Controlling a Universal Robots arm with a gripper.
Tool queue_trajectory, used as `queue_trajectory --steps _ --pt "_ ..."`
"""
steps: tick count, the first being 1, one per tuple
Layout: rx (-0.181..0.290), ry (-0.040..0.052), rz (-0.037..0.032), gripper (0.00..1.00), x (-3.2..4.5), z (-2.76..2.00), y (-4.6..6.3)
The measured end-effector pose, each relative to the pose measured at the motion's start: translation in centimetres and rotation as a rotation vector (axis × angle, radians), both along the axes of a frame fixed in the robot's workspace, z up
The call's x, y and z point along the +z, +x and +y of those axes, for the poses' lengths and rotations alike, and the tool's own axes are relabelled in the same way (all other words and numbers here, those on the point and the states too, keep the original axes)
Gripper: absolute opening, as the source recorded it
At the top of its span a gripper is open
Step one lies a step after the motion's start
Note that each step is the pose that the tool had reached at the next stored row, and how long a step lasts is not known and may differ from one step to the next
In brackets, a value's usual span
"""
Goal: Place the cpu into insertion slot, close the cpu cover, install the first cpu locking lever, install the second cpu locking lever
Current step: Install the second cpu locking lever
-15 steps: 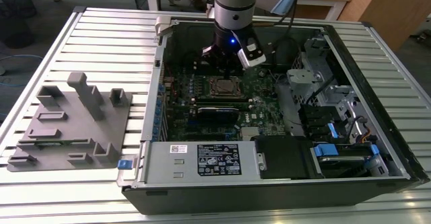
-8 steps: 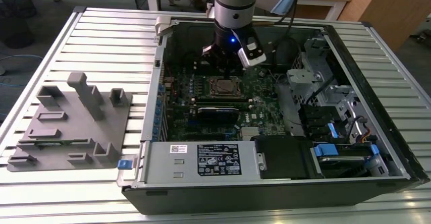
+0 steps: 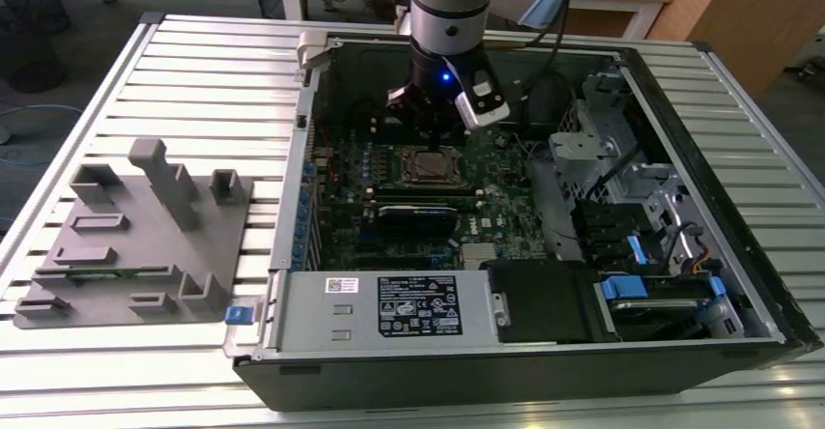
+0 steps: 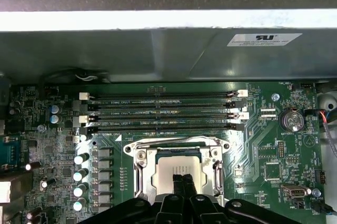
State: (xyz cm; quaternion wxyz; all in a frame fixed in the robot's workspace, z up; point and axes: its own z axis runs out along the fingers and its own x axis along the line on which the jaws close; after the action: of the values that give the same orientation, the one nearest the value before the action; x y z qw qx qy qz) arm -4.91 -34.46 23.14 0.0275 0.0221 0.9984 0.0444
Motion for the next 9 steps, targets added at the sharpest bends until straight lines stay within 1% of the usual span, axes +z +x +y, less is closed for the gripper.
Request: queue_trajectory --steps 9 --pt "0.000 0.0000 0.0000 0.11 0.00 -0.12 0.00"
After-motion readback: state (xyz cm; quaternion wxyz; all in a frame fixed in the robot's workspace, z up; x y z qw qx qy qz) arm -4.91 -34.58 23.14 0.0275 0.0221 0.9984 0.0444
